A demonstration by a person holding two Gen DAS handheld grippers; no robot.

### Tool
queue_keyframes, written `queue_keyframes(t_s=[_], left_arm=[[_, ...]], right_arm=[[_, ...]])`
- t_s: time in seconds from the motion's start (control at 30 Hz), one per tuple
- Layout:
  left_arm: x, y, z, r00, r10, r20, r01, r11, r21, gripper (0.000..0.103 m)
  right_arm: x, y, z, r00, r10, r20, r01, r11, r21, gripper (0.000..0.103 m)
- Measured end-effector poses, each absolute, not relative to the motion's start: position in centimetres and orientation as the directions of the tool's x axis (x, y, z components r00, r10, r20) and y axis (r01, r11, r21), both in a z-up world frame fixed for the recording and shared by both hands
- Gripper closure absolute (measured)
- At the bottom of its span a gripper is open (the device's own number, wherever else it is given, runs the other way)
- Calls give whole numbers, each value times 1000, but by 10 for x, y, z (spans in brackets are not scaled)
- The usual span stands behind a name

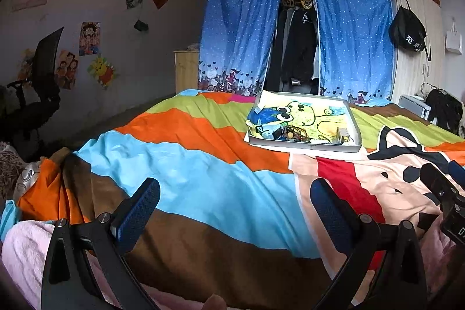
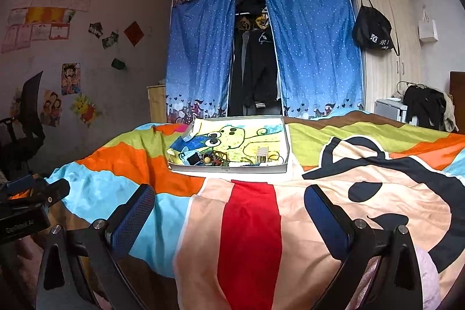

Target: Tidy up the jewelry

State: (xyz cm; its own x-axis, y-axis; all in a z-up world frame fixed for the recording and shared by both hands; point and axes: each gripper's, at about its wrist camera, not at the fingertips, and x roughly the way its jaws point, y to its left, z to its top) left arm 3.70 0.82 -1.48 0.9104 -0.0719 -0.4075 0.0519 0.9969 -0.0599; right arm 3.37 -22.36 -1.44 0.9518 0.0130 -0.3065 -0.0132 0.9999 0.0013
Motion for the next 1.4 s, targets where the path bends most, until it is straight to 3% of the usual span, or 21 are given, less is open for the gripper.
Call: queue_keyframes(t_s=[1.4], left_arm=[[36,4,-17,913,-68,-402,57,998,-39,2]], right_arm=[[33,-224,-14,954,10,-300,-12,1000,-3,0]])
